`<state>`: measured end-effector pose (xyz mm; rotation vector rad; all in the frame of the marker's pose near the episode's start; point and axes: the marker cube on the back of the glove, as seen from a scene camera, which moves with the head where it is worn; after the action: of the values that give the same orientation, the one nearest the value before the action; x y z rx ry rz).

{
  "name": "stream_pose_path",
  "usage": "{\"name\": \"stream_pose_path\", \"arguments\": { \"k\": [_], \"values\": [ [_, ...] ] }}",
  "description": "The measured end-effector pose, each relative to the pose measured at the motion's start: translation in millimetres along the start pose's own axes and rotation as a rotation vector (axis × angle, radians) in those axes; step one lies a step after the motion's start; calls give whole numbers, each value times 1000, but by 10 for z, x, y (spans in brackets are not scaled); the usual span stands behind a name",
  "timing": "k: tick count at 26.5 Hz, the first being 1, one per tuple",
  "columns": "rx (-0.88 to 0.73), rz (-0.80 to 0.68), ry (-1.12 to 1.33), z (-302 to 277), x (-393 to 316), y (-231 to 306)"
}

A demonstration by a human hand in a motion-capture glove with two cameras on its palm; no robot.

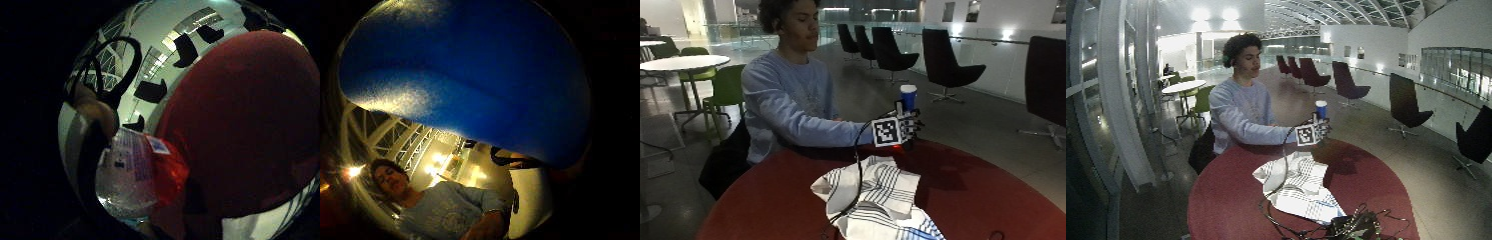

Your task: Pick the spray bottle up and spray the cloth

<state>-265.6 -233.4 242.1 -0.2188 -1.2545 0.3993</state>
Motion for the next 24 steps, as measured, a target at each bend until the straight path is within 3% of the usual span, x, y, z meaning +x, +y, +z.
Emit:
{"name": "stream_pose_path", "arguments": {
  "k": [10, 18, 24],
  "values": [
    [-57, 7, 120, -360, 12, 225],
    [-96, 46, 400, -1586, -103, 754],
    [0, 121, 642, -2517, -37, 1285]
  ]
}}
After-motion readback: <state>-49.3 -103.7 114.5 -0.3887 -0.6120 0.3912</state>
